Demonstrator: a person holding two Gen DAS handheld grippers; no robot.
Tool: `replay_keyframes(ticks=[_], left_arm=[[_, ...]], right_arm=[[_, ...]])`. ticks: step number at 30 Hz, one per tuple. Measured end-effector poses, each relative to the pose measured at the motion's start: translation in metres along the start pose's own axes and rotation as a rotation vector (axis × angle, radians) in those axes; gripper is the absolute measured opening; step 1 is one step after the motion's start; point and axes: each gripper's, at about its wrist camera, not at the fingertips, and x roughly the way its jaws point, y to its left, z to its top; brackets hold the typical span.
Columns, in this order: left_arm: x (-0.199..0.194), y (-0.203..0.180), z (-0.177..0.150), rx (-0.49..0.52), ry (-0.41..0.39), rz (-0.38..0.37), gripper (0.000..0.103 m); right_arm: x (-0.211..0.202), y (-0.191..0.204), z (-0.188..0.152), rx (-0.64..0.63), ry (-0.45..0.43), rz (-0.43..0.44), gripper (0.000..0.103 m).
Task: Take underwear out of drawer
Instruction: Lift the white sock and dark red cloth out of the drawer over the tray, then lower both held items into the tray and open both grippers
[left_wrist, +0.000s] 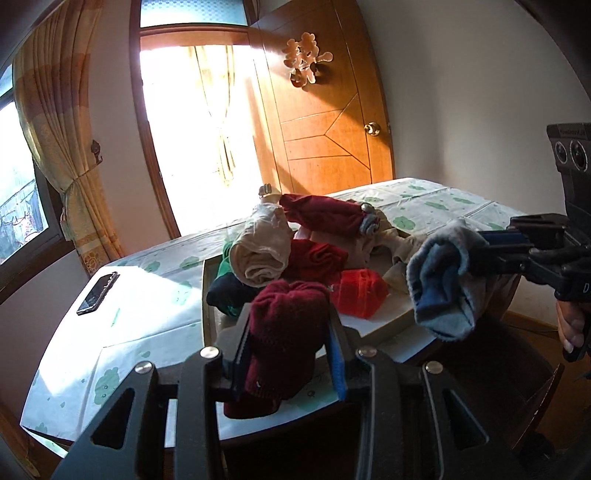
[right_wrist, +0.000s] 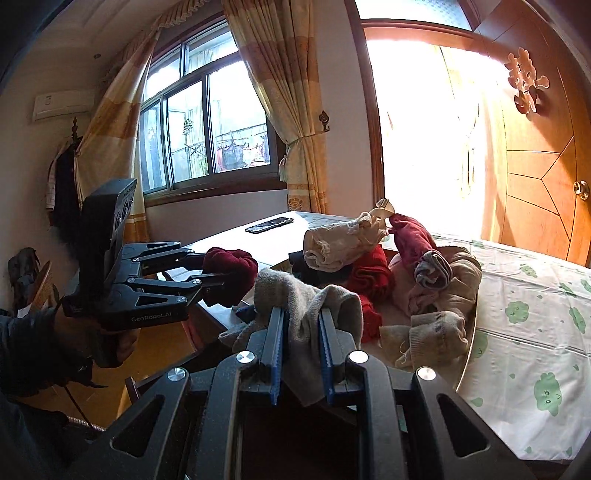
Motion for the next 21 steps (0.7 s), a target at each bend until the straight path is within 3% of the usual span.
replay_keyframes(ticks=[21], left_arm=[[0.059, 0.034, 0.018, -0.047, 0.085, 0.004, 0.034]], right_arm=[[0.075, -0.029, 0.041, 0.084, 0.05, -0.07, 0.019]])
